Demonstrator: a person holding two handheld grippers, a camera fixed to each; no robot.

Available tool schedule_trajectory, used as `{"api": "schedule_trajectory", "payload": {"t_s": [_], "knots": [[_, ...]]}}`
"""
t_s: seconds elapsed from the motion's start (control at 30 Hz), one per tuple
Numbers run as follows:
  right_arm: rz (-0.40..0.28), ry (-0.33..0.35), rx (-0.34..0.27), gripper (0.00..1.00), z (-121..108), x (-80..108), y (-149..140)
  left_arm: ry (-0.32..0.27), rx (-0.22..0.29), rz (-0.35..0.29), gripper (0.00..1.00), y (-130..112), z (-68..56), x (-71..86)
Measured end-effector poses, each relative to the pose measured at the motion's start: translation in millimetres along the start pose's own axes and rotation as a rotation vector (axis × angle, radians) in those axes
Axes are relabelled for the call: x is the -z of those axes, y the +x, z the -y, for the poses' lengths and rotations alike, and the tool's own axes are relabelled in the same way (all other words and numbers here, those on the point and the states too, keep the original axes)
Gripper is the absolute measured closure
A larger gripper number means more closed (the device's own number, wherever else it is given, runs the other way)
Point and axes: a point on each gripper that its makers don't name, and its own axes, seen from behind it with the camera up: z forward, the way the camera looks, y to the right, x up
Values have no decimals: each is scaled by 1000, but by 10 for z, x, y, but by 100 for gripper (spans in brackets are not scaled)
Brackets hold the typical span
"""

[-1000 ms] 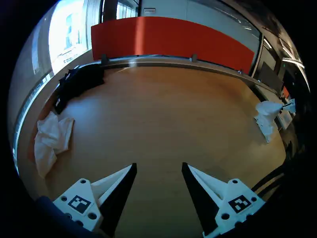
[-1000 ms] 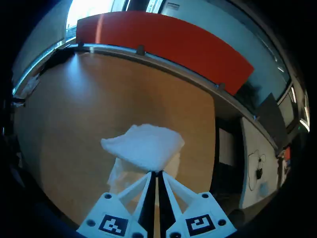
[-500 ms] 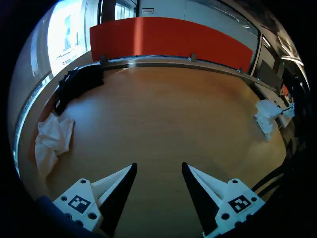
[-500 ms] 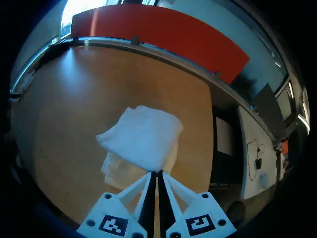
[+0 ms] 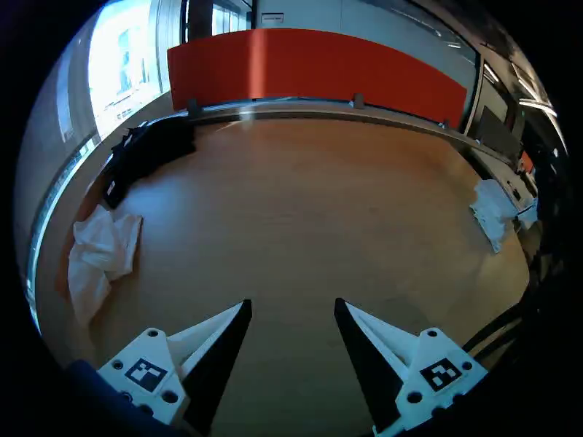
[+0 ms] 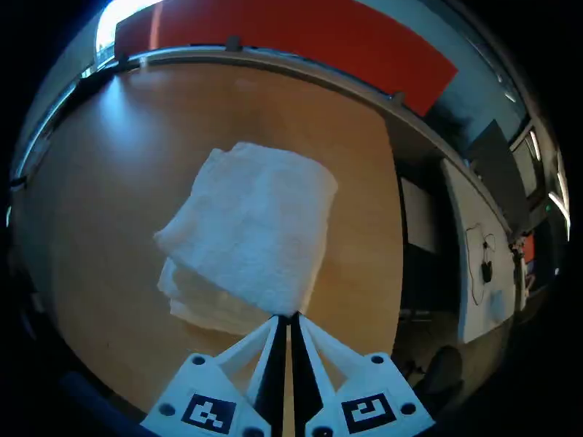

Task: Fold towel

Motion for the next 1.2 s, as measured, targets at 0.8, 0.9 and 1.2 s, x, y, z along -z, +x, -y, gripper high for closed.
{"api": "schedule_trajectory", "payload": {"t_s": [0.8,0.9,1.2], "knots": [[95,-13,-45,95,-67,-374,-189,26,12,6,16,-66,69,47],[88,-15,-42,95,-70,-358,-181,25,14,5,17,-64,74,44],[76,-29,-39,91,-93,-296,-197,21,13,4,16,-54,75,36]]}}
